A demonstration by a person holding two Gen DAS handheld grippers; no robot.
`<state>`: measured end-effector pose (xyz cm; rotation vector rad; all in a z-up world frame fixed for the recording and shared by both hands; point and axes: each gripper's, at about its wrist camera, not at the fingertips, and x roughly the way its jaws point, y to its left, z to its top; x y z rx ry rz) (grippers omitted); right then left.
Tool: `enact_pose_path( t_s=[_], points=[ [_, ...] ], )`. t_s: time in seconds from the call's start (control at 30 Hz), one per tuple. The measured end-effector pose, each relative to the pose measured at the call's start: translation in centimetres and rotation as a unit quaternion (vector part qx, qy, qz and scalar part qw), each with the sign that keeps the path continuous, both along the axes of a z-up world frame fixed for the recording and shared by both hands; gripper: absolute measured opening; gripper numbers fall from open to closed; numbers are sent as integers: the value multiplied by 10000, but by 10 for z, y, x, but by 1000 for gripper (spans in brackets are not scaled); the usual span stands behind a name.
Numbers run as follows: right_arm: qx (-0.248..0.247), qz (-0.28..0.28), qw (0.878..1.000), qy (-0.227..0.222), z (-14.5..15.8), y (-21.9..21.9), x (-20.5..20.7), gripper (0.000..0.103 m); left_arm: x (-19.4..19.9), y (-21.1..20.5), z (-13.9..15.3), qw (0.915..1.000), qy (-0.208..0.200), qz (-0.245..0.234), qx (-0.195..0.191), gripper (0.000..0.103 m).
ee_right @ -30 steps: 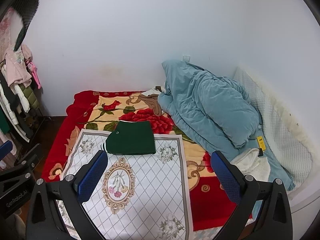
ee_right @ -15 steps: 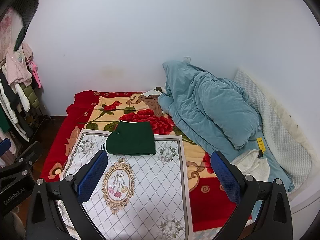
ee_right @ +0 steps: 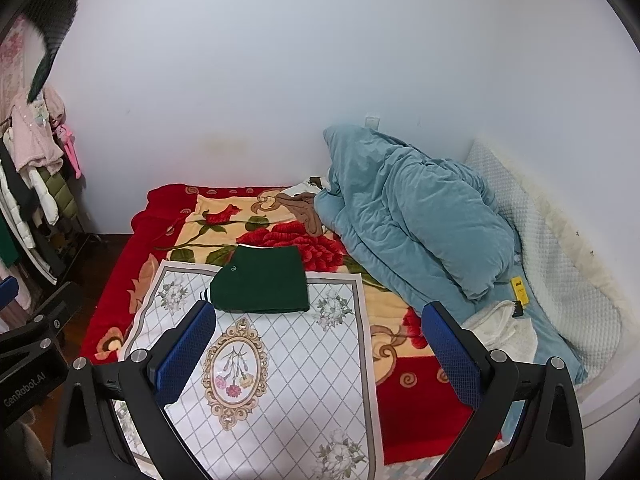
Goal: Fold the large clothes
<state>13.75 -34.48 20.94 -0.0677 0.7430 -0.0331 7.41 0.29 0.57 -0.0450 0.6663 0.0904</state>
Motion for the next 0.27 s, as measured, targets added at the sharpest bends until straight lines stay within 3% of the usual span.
enact_pose_path(
  t_s=[0.27],
  points=[
    [19,-32,10000,3,0,1,-14,103,-2,3,2,10000,-33,68,27,103]
  ],
)
